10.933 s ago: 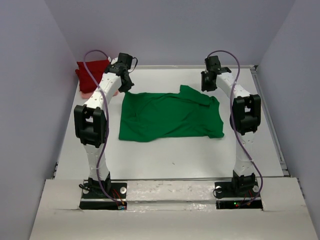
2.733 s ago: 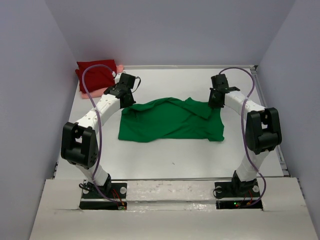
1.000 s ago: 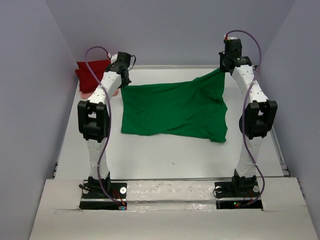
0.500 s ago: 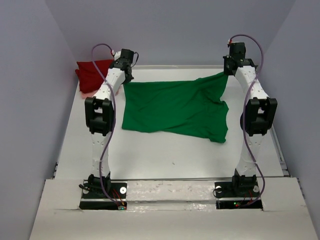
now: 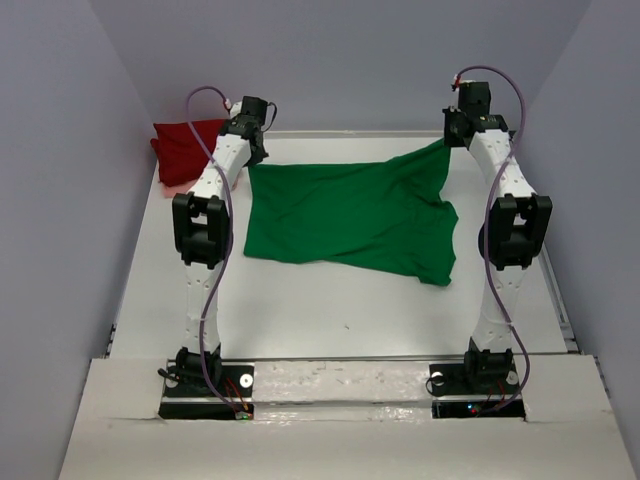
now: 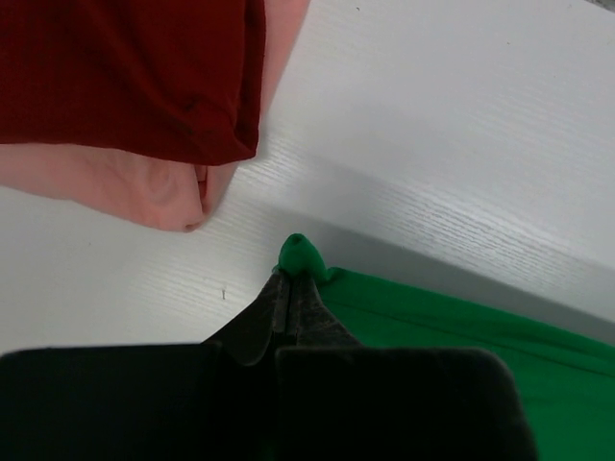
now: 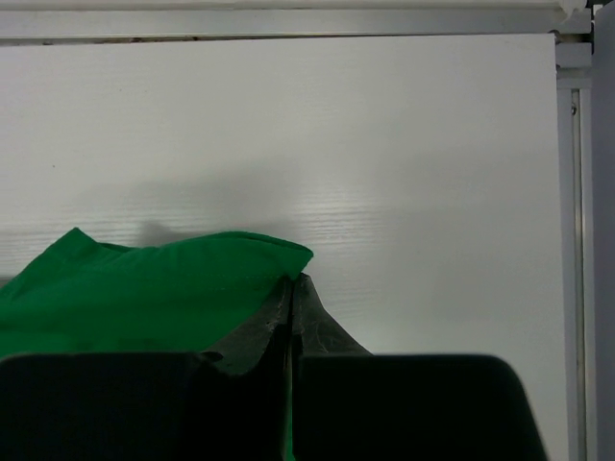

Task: Fold and stack the t-shirts
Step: Fold the other side of the tshirt into a rectangle

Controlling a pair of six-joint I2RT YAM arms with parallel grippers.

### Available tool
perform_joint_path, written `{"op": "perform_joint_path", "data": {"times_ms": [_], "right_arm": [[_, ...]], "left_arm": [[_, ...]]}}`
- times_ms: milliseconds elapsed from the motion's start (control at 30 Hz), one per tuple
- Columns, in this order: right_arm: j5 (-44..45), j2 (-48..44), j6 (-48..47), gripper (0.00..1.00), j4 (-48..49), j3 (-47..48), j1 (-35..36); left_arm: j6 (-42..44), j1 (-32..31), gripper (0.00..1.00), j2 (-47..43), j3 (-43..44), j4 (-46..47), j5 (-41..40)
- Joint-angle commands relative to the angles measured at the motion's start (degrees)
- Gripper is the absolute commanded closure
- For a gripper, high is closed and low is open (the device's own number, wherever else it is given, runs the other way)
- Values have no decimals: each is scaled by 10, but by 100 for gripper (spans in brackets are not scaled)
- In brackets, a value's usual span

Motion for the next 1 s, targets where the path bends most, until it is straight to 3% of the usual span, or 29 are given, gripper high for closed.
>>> {"op": "perform_joint_path", "data": {"times_ms": [0, 300, 433, 700, 967], "right_arm": [[-14, -54, 18, 100, 16, -6, -5], [3, -154, 63, 100, 36, -143, 12], [9, -201, 53, 100, 86, -211, 12], [3, -119, 36, 100, 31, -62, 12], [-10, -24, 0, 100, -27, 88, 12]], "left_arm": [[4, 4, 100, -30, -12, -11, -13], [-27, -1, 100, -90, -91, -43, -27], [-8, 0, 100, -140, -157, 5, -35], [33, 2, 100, -95, -3, -13, 14], [45, 2, 100, -59, 63, -2, 36]]}}
